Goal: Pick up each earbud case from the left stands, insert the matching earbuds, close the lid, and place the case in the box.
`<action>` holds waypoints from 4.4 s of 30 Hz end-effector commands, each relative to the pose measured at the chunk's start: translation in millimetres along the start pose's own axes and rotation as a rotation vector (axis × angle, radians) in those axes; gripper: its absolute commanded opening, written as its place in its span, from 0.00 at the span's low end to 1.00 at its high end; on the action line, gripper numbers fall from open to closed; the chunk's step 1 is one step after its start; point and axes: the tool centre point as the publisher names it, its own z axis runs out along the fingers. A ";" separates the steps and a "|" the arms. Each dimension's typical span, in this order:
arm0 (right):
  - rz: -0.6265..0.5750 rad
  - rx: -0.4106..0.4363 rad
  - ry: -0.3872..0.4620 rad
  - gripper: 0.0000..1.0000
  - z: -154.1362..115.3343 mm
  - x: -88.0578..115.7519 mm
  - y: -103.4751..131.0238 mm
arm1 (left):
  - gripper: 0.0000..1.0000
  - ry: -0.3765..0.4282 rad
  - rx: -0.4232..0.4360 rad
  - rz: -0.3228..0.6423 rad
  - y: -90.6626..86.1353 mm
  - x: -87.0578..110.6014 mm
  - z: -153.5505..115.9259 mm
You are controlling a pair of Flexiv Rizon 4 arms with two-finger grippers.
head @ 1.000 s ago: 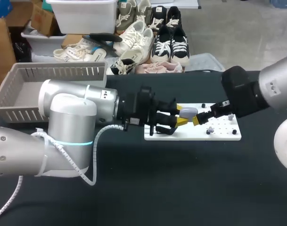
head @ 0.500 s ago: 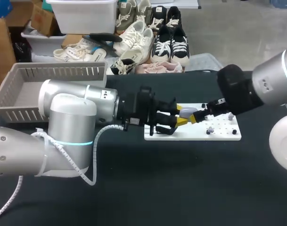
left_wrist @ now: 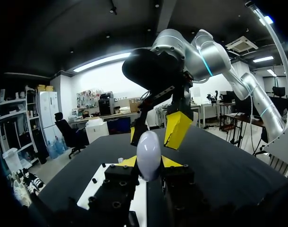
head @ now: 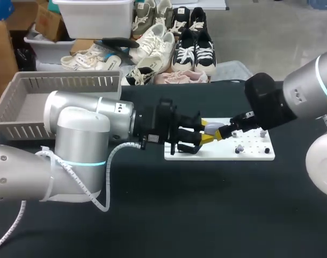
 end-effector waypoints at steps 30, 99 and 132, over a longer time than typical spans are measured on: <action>0.009 0.035 -0.042 1.00 -3.2 -16.5 -3.7 | 0.00 -0.002 0.000 0.001 0.2 0.9 0.2; 0.021 0.612 0.406 0.78 16.7 17.3 -139.7 | 0.00 -0.002 0.000 0.001 0.2 0.9 0.2; 0.055 0.597 0.456 0.45 35.1 26.2 -152.3 | 0.00 -0.002 0.000 0.001 0.2 0.9 0.2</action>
